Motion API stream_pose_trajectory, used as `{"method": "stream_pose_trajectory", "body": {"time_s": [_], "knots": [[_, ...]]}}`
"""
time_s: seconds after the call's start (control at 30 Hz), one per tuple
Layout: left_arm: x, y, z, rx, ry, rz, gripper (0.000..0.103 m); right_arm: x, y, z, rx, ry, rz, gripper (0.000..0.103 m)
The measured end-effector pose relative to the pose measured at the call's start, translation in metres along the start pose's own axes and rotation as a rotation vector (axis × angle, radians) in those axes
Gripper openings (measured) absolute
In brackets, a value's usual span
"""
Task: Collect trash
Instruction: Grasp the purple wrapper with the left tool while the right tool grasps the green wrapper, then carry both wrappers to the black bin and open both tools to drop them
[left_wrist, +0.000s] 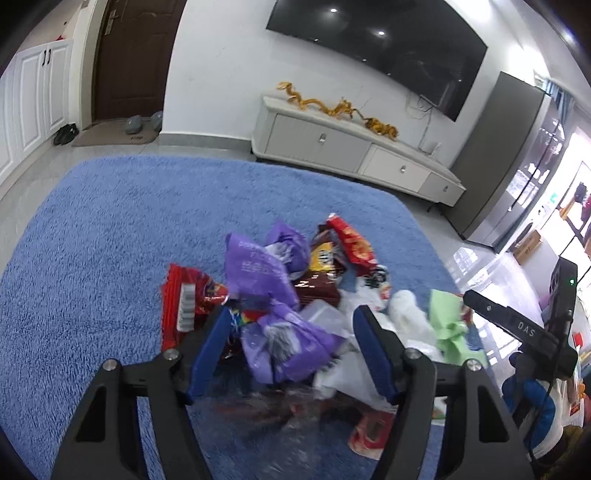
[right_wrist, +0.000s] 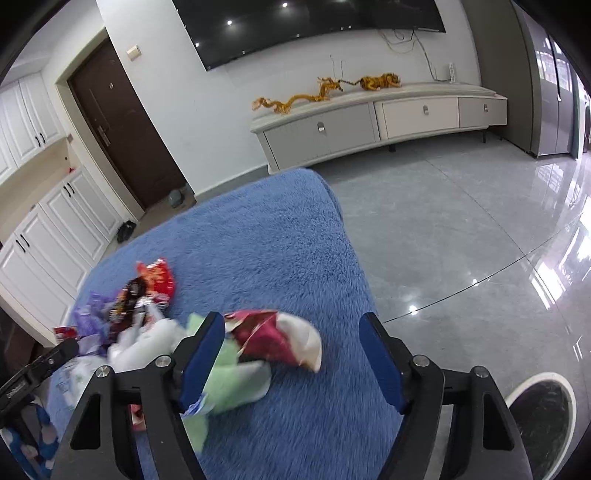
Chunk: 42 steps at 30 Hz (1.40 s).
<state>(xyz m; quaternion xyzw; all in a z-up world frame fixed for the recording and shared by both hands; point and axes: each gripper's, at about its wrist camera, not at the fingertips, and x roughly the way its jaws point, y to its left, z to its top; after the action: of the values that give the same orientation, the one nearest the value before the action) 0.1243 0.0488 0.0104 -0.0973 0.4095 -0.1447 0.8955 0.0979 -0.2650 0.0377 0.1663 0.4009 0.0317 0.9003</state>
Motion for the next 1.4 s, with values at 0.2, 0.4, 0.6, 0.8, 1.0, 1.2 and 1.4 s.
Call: {"method": "stream_pose_trajectory", "body": {"time_s": [0.2,0.4,0.6,0.8,1.0,1.2,1.4], "knots": [[0.008,0.005,-0.008,0.008,0.039,-0.002,0.067,0.008,0.012,-0.009,-0.078,0.041,0.039,0.054],[0.003,0.003,-0.015,0.03,0.042,-0.018,0.042,-0.002,0.023,-0.017,-0.154,0.02,0.019,0.044],[-0.02,0.005,-0.02,0.035,0.007,-0.002,0.033,-0.028,0.03,-0.02,-0.163,-0.052,0.023,0.04],[-0.059,-0.003,-0.02,0.067,-0.058,0.006,0.031,-0.059,0.038,-0.027,-0.16,-0.098,0.067,0.04],[-0.099,-0.036,-0.018,0.133,-0.123,-0.04,0.031,-0.102,0.039,-0.036,-0.125,-0.149,0.115,0.04],[-0.105,-0.112,-0.027,0.246,-0.105,-0.167,0.031,-0.146,0.008,-0.05,-0.063,-0.197,0.1,0.039],[-0.073,-0.215,-0.048,0.391,-0.002,-0.313,0.031,-0.187,-0.07,-0.074,0.056,-0.227,-0.056,0.023]]}}
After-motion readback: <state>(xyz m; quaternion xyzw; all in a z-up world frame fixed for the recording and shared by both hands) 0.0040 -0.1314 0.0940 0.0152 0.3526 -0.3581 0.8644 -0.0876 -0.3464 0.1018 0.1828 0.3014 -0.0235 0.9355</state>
